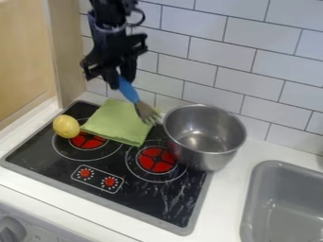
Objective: Place the blue fork at the bottom of the burner
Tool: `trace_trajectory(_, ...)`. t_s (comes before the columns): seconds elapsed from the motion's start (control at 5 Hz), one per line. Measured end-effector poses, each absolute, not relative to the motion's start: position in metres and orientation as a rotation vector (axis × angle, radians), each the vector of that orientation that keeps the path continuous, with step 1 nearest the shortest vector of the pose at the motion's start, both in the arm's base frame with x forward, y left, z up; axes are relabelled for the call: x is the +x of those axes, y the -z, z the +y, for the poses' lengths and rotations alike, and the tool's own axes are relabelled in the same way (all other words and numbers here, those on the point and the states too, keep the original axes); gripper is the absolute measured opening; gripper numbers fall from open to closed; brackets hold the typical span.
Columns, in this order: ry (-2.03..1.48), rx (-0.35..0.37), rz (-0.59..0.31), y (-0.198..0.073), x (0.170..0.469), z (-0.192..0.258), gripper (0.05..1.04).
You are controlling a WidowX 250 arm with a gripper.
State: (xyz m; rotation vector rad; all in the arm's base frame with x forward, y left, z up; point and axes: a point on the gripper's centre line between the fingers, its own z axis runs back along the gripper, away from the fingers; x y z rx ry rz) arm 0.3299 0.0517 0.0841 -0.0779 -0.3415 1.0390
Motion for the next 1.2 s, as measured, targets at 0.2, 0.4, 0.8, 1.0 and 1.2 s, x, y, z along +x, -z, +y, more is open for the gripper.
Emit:
trace_trajectory(0.2, -1.025, -0.089, -0.357, -0.097, 0.314, 0.049, 0.31)
trace_trajectory(0.4, -1.046, -0.095, -0.384, -0.111, 0.293, 0.047, 0.31)
trace_trajectory(0.8, -1.255, -0.038, -0.422, -0.115, 0.252, 0.042, 0.31)
trace_trajectory(1.0, -1.394, 0.01, -0.45, -0.11, 0.239, 0.033, 0.31)
trace_trajectory(1.2, -1.453, 0.051, -0.454, -0.102, 0.23, 0.032, 0.31)
